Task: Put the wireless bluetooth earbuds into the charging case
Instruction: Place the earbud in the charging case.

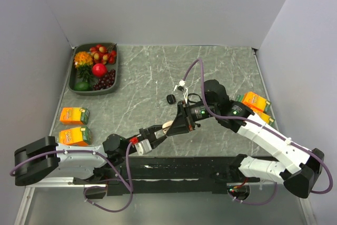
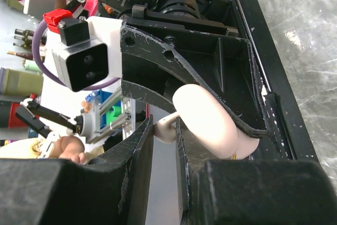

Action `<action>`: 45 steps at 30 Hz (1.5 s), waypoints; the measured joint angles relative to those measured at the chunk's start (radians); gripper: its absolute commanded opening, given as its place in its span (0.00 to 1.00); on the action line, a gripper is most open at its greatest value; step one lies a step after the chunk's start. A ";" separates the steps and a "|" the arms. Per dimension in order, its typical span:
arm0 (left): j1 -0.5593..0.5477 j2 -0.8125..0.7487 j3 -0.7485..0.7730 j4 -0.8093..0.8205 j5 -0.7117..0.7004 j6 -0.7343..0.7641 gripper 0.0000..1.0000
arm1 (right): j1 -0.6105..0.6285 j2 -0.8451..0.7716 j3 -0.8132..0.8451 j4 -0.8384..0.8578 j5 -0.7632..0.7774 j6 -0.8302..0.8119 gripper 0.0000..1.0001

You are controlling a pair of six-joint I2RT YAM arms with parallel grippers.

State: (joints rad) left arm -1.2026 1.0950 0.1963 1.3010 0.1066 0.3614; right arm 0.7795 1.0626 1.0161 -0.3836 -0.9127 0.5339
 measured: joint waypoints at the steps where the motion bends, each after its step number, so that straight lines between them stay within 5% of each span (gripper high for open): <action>1: 0.000 0.000 0.000 -0.001 -0.001 0.000 0.01 | 0.000 0.000 0.000 0.000 0.003 0.000 0.00; 35: -0.019 -0.008 0.000 -0.008 -0.030 0.004 0.01 | 0.010 -0.013 0.000 -0.006 0.060 0.012 0.00; 45: -0.023 -0.014 0.000 -0.013 -0.035 0.011 0.01 | 0.010 -0.012 0.000 -0.008 0.069 0.019 0.16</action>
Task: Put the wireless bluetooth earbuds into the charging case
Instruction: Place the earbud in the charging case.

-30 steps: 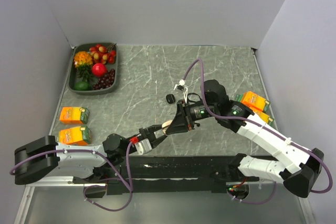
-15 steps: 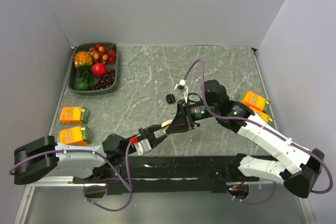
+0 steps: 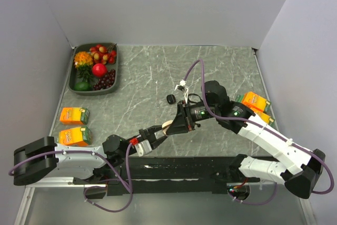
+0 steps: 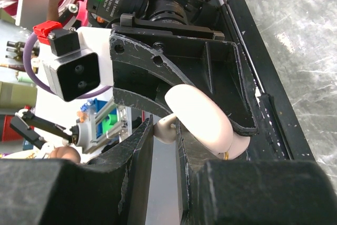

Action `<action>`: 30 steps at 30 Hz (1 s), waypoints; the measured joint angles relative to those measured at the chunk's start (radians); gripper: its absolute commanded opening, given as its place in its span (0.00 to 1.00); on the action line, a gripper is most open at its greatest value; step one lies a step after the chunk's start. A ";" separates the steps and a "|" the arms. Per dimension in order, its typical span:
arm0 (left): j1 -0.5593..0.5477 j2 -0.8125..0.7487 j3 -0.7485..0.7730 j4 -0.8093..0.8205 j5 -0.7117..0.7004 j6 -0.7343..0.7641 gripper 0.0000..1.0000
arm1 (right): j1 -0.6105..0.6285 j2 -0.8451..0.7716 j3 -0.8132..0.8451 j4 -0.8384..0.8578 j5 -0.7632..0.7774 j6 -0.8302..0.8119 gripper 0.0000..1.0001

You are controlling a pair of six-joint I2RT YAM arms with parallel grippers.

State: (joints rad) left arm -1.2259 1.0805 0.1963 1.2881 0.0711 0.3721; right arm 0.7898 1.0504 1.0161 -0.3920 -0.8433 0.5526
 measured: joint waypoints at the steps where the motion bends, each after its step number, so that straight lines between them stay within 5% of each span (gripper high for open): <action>1: 0.000 -0.001 0.000 -0.001 -0.001 0.000 0.01 | 0.001 0.000 0.000 -0.001 0.003 0.000 0.17; 19: -0.003 -0.003 -0.013 -0.014 -0.010 -0.052 0.01 | 0.006 0.032 0.064 -0.120 0.046 -0.008 0.29; 30: -0.008 0.015 -0.013 -0.010 -0.012 -0.064 0.01 | 0.009 0.032 0.054 -0.101 0.040 0.003 0.18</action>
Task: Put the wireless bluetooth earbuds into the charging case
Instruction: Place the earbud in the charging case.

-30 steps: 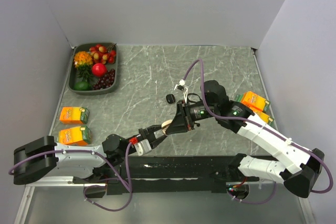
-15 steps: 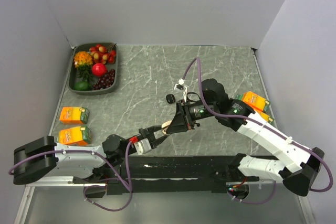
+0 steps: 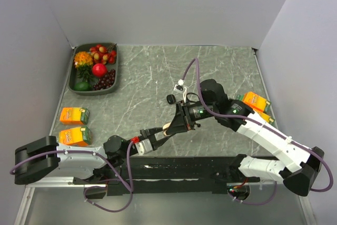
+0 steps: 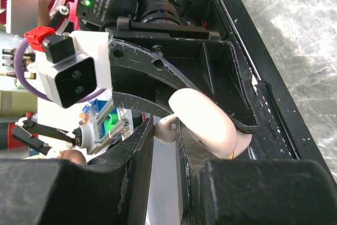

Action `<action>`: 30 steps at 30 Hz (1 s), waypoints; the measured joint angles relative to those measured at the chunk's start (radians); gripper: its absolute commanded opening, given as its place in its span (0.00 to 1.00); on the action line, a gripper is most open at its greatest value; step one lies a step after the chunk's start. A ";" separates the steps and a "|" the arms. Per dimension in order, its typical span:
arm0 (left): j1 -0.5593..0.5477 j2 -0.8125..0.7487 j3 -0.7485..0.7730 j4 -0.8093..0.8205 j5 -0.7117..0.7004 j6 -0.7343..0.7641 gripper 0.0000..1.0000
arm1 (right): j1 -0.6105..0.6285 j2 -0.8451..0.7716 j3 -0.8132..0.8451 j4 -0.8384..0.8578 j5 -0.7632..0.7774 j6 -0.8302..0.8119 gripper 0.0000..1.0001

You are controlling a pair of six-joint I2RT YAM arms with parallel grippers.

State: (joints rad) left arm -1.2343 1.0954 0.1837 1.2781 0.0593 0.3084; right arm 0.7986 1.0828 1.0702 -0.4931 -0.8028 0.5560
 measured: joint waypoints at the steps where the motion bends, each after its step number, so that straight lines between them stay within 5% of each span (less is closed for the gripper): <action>1: -0.001 0.002 0.000 0.002 0.000 0.000 0.01 | 0.000 -0.002 -0.003 0.008 -0.001 0.003 0.16; 17: -0.010 -0.005 0.000 0.007 -0.001 -0.007 0.01 | 0.000 -0.027 -0.040 0.074 -0.002 0.023 0.13; 30: -0.013 -0.008 0.000 -0.006 -0.009 -0.018 0.01 | 0.005 -0.033 -0.045 0.055 0.032 0.011 0.22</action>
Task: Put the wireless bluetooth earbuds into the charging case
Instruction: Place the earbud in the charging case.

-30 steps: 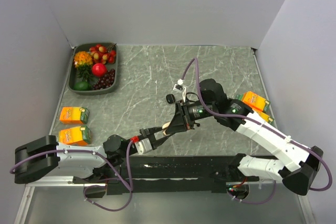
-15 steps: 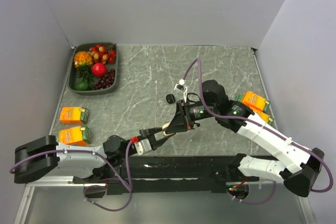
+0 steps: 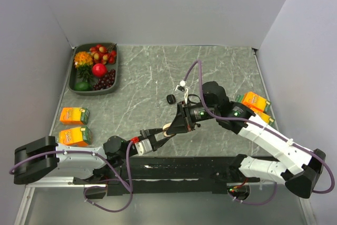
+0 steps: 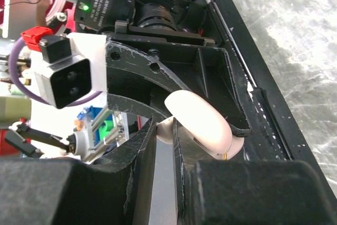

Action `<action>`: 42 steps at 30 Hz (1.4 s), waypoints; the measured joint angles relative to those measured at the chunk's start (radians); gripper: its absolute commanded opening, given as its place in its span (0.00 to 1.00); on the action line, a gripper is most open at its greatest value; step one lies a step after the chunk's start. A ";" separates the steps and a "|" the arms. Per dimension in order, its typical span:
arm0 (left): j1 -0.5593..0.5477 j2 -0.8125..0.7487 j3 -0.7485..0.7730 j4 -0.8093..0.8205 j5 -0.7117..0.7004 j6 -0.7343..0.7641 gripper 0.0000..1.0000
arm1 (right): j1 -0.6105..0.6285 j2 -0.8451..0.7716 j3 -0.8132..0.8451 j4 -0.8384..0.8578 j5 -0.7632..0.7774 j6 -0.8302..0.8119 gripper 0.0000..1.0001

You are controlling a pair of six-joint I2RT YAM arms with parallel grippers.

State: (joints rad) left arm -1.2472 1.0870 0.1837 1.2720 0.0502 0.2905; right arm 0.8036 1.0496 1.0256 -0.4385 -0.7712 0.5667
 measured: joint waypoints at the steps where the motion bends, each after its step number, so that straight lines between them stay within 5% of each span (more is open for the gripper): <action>1: 0.000 0.000 0.000 0.000 -0.001 -0.001 0.01 | 0.003 0.000 0.000 -0.004 0.008 -0.003 0.23; 17: 0.000 -0.002 0.000 -0.020 -0.013 -0.034 0.01 | 0.032 -0.012 0.023 -0.075 0.121 -0.042 0.31; 42: 0.000 -0.002 0.000 -0.021 -0.021 -0.045 0.01 | 0.083 -0.018 0.080 -0.151 0.270 -0.079 0.30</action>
State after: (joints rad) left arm -1.2472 1.0855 0.1837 1.2510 0.0292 0.2451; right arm 0.8864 1.0313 1.1053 -0.5900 -0.5011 0.4873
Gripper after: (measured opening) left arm 0.330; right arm 0.306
